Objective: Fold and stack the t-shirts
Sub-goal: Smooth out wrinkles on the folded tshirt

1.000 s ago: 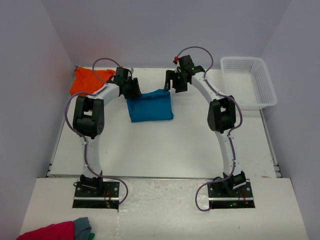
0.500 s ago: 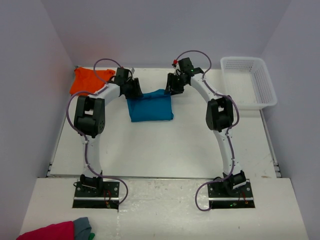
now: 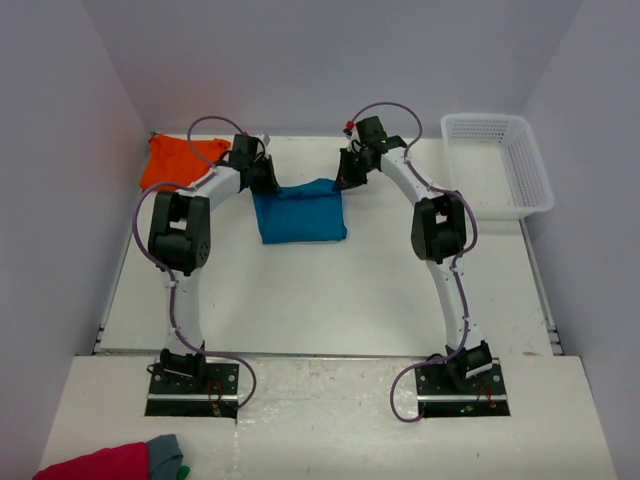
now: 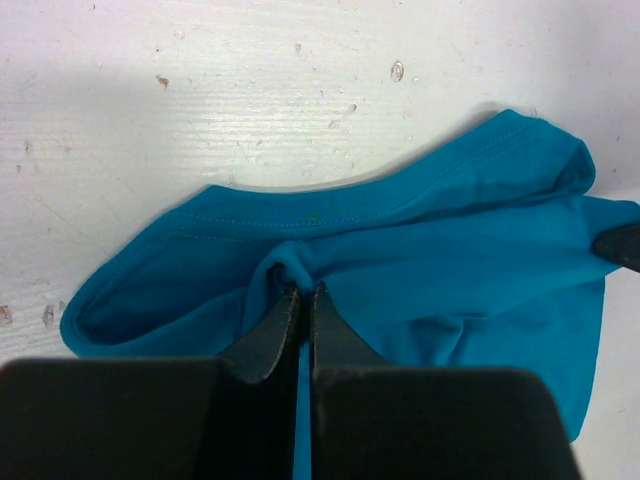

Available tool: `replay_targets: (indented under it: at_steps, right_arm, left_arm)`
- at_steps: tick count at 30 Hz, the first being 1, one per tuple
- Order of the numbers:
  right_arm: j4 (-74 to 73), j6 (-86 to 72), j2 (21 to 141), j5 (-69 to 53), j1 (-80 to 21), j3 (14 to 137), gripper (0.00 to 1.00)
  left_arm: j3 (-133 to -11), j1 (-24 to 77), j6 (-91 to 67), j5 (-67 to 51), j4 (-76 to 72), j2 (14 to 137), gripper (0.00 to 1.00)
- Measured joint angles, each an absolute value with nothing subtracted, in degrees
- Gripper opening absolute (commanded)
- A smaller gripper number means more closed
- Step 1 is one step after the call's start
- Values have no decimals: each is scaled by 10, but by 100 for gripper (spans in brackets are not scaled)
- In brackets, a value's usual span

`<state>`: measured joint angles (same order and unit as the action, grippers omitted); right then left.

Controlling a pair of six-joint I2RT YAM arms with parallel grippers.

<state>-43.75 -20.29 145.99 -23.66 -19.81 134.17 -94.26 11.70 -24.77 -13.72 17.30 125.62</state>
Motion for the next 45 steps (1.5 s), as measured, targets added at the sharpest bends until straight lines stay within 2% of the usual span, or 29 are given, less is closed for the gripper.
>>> replay_targets:
  at_steps: [6, 13, 22, 28, 34, 39, 45]
  right_arm:
    - [-437, -201, 1458, -235, -198, 1338, 0]
    - [-427, -199, 1386, -224, -208, 1233, 0]
    - [-401, -209, 1123, -173, -263, 988, 0]
    - [-381, -249, 934, -124, -350, 792, 0]
    - [-362, -291, 821, -110, -432, 627, 0]
    - [-324, -329, 778, -111, -473, 528, 0]
    - [-303, -355, 778, -107, -508, 496, 0]
  left_arm:
    - [-908, 120, -250, -128, 168, 1229, 0]
    - [-823, 143, -264, -102, 179, 1085, 0]
    - [-726, 209, -270, -77, 223, 838, 0]
    - [-552, 267, -339, -60, 263, 615, 0]
    - [-394, 284, -413, -53, 346, 395, 0]
    - [-318, 287, -455, -77, 387, 360, 0]
    - [-294, 286, -474, -113, 413, 345, 0]
